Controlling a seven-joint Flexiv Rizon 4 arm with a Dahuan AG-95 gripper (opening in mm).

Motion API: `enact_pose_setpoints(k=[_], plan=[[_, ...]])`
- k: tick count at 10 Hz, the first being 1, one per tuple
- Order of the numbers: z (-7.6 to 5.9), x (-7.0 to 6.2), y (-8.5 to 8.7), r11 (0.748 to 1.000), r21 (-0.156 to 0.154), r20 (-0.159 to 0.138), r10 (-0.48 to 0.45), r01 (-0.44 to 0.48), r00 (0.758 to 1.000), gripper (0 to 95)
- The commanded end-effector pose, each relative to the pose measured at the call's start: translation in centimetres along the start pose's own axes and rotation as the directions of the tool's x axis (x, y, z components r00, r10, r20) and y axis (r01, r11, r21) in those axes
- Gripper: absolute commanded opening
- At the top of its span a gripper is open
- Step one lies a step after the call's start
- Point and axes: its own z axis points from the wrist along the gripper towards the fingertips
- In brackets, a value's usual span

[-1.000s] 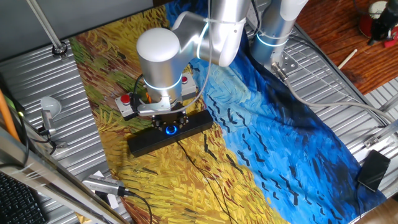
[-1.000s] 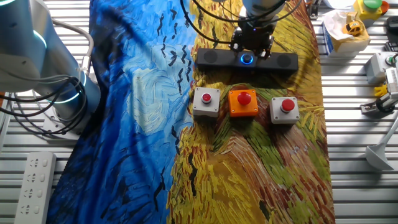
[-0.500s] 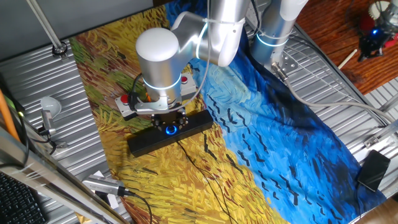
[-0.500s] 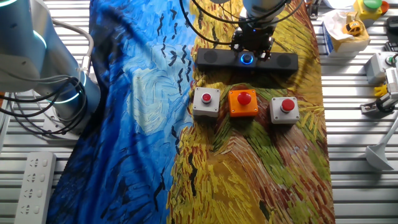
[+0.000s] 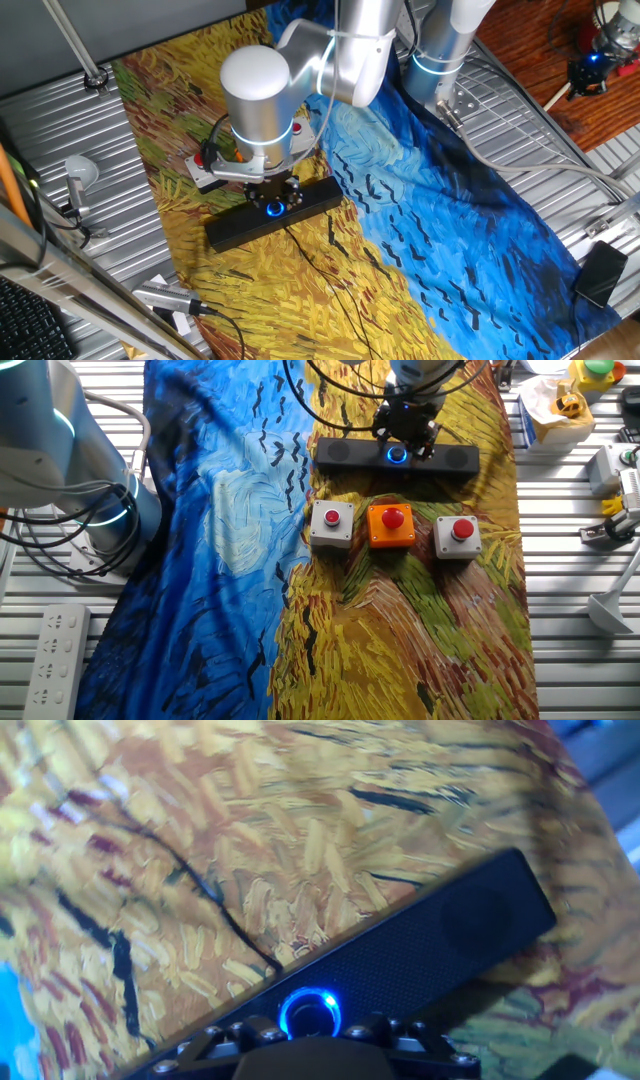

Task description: Turn the knob to decrease the volume of the speaker

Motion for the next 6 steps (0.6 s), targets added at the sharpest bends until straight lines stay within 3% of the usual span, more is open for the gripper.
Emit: enact_pose_setpoints(k=[1,6], plan=[[0.14,-0.22,-0.52,0.994,0.003,-0.003,0.111,-0.111,0.994,38.0],[0.08,-0.34,-0.68,0.986,-0.004,-0.003,0.164,-0.164,0.986,38.0]])
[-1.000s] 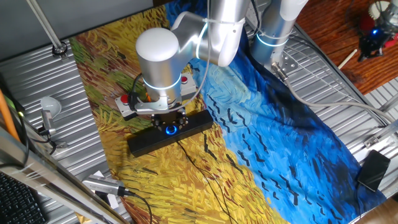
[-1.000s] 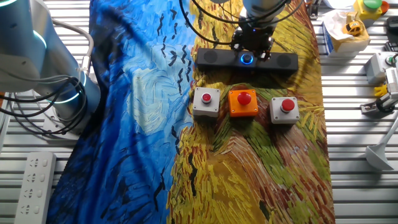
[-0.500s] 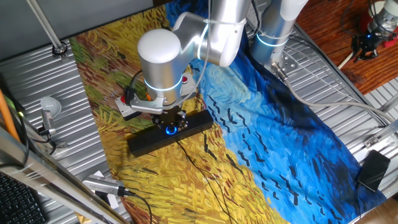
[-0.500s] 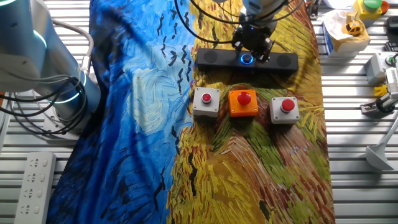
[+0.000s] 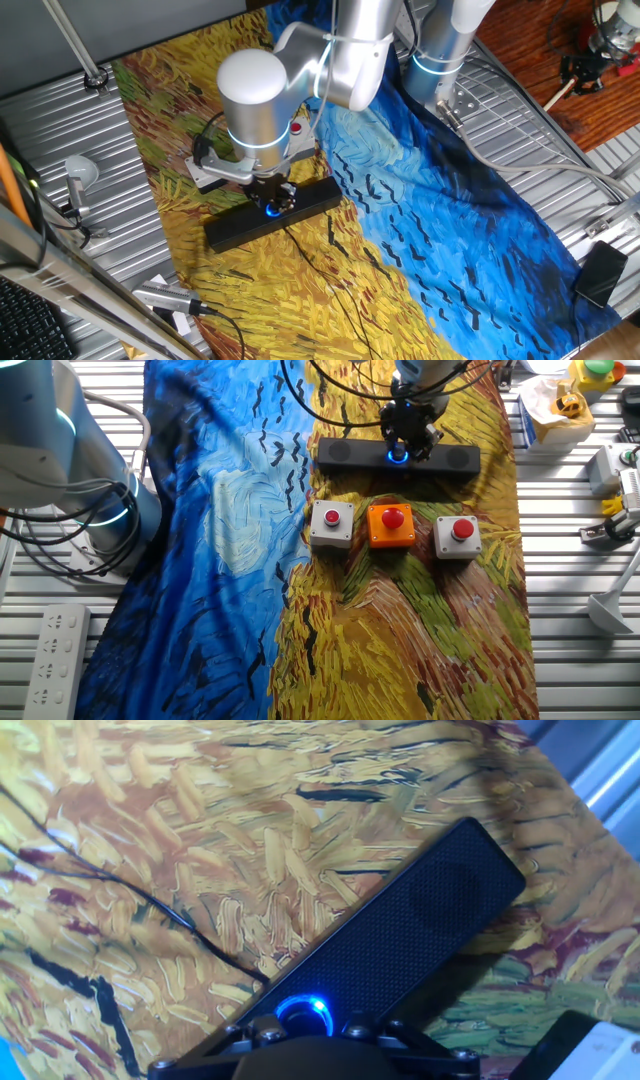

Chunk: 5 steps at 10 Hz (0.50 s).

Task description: Turn the knob to decrease the volume of the speaker

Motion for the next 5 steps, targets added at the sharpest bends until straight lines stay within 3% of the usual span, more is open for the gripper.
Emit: enact_pose_setpoints(k=[1,5], plan=[[-0.04,0.06,-0.06,1.000,0.000,-0.001,0.005,-0.005,1.000,38.0],[-0.04,0.07,-0.05,0.999,-0.006,-0.001,0.053,-0.053,0.999,38.0]])
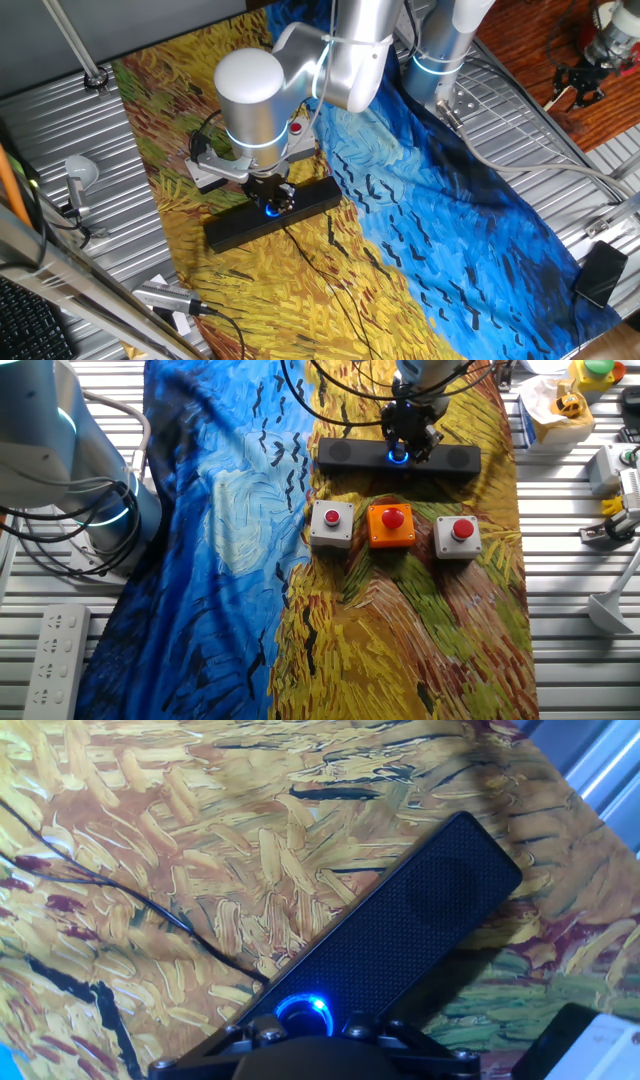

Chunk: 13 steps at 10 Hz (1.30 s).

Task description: Turn the knob to decrease the volume of the speaker

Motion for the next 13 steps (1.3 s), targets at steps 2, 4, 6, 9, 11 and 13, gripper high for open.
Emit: enact_pose_setpoints(k=[2,4,6,9,11,13], plan=[[-0.01,0.02,-0.01,1.000,-0.007,0.003,0.027,-0.027,1.000,38.0],[0.01,0.03,0.01,0.999,-0.007,0.004,0.045,-0.045,0.999,38.0],[0.05,0.09,0.07,0.999,-0.007,0.006,0.054,-0.054,0.999,38.0],[0.12,0.27,0.25,0.998,-0.008,0.007,0.056,-0.056,0.998,38.0],[0.17,0.31,0.33,0.998,-0.009,0.007,0.057,-0.056,0.998,38.0],[0.19,0.24,0.37,0.998,-0.010,0.008,0.057,-0.057,0.998,38.0]])
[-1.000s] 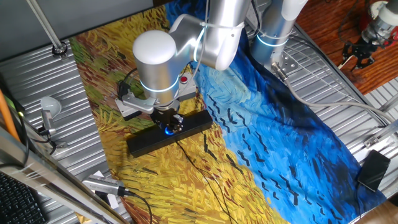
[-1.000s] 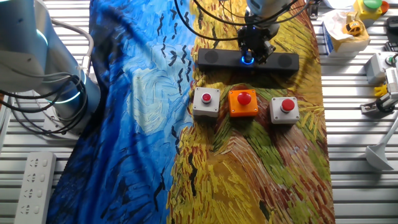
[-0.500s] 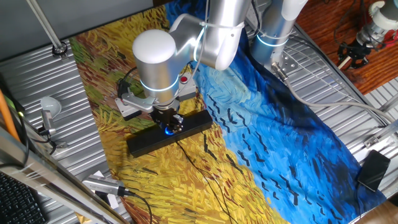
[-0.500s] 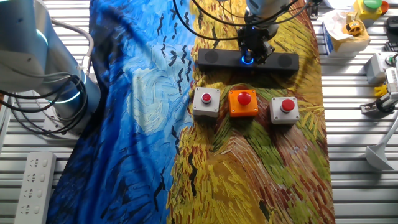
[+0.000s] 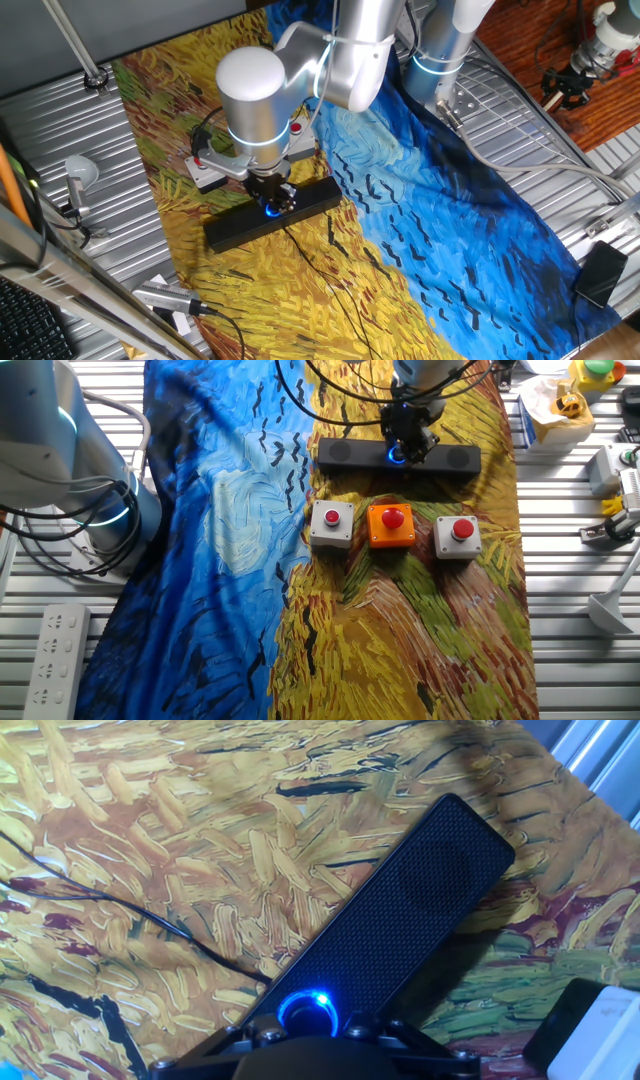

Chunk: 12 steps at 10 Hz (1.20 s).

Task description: Turn the knob to decrease the volume of the speaker

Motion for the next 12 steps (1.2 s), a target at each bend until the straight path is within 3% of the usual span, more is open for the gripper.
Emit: enact_pose_setpoints(k=[1,5,6,10,11,12], plan=[[0.08,-0.09,0.02,1.000,0.000,0.000,0.002,-0.002,1.000,38.0],[0.01,-0.11,0.08,1.000,-0.001,0.000,0.008,-0.008,1.000,38.0],[0.01,-0.11,0.08,1.000,-0.001,0.000,0.009,-0.009,1.000,19.0],[-0.18,-0.14,0.18,1.000,-0.004,0.000,0.014,-0.014,1.000,19.0],[-0.16,-0.16,0.19,1.000,-0.003,0.000,0.014,-0.014,1.000,0.0],[-0.15,-0.16,0.20,1.000,-0.003,0.000,0.013,-0.013,1.000,0.0]])
